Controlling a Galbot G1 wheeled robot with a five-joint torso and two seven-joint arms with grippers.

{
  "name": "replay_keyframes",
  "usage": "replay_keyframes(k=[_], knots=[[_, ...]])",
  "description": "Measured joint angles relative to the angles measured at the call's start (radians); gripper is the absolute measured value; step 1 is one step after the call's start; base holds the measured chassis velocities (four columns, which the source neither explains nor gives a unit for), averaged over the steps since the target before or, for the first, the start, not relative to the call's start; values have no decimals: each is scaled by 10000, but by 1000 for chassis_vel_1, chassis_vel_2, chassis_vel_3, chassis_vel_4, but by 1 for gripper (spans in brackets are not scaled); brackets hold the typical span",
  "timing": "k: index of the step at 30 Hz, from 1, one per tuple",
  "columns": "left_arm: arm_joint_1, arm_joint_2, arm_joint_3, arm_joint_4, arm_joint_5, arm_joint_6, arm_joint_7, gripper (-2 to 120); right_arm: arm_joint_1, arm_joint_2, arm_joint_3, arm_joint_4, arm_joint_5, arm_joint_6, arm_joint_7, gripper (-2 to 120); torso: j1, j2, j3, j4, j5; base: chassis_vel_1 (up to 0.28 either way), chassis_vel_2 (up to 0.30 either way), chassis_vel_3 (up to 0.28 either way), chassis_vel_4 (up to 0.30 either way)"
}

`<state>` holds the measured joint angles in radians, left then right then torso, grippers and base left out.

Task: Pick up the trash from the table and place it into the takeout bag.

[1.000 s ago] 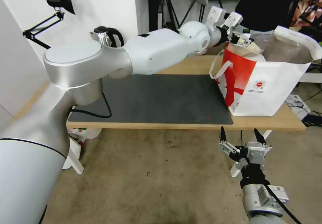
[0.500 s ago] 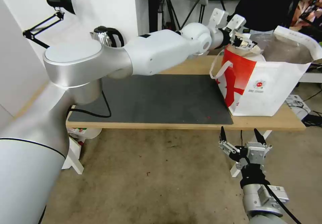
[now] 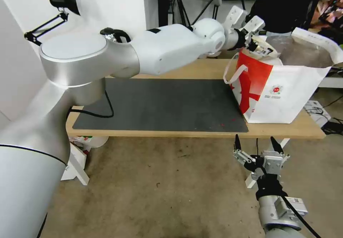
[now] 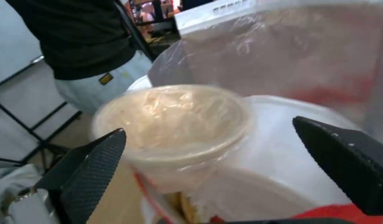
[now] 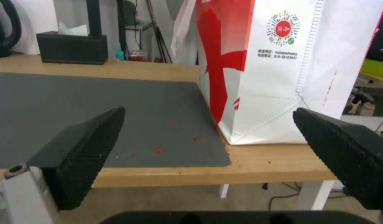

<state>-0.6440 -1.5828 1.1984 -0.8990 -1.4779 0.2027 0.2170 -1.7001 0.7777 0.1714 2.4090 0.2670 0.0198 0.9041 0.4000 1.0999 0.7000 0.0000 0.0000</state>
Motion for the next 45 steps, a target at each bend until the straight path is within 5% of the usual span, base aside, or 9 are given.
replay_keyframes(k=[13,23,35,45], knots=[[-566,783,-139,-707,432,23,-376,100,1,0,0,0,1,0,0,100,0,0,0,0,-1,0,0,0,0],[-909,2255,-1116,-2279,306,-155,-1137,100,2,0,0,0,0,0,0,100,0,2,0,3,-3,0,0,0,0],[57,4600,-2654,-4887,1828,-1179,-2632,100,1,0,0,0,0,0,0,100,1,2,0,1,-5,0,0,0,0],[2458,7429,-4524,-7341,4063,-2507,-4642,100,1,0,0,0,0,0,0,100,0,2,0,2,-3,0,0,0,0]])
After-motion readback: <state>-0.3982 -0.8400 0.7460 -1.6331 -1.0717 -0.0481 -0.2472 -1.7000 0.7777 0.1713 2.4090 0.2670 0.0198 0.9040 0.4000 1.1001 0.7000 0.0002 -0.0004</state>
